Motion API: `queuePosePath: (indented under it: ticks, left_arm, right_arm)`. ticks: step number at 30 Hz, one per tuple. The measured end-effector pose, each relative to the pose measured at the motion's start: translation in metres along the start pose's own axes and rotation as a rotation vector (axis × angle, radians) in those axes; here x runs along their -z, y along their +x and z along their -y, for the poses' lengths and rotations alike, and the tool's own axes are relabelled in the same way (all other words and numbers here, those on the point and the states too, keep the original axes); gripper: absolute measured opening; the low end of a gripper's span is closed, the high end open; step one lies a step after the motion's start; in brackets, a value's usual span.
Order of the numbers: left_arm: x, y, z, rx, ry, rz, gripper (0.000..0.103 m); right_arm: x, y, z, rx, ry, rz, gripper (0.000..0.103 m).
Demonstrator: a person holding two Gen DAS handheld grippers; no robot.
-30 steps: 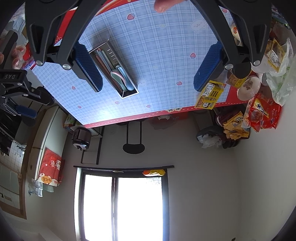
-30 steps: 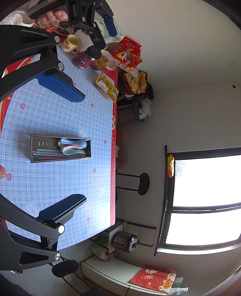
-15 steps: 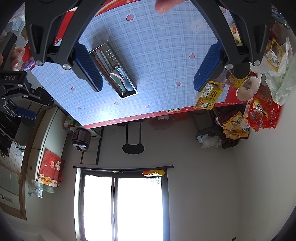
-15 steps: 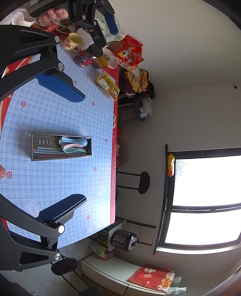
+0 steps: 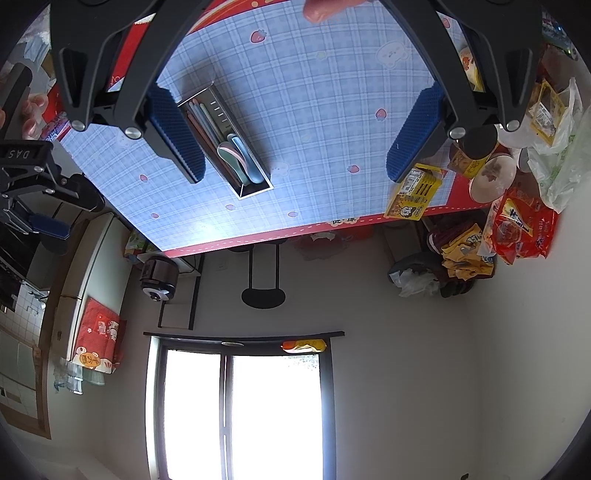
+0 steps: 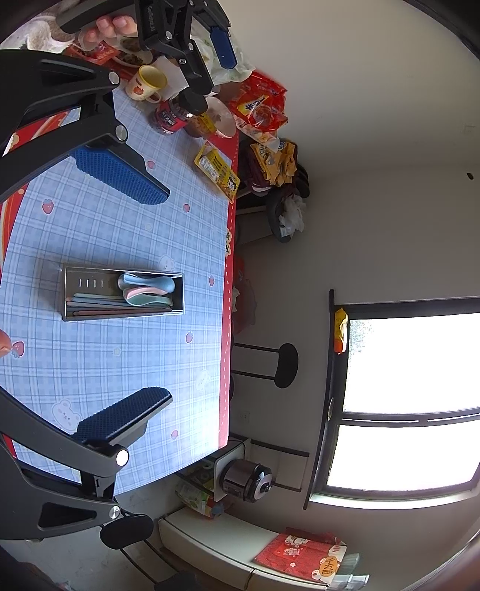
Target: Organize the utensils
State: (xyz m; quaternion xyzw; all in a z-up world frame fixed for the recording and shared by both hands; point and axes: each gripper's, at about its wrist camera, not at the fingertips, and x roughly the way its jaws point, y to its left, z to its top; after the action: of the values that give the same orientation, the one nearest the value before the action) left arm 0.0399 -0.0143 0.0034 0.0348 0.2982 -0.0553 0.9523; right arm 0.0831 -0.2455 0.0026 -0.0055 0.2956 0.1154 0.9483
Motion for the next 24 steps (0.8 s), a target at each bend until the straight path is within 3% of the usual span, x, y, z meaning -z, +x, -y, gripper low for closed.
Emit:
queuePosePath:
  ticks: [24]
  left_arm:
    - [-0.0033,0.0010,0.0053,-0.028,0.008,0.006,0.097]
  right_arm:
    - [-0.0008,0.0037,0.0070,-0.003,-0.004,-0.006,0.097]
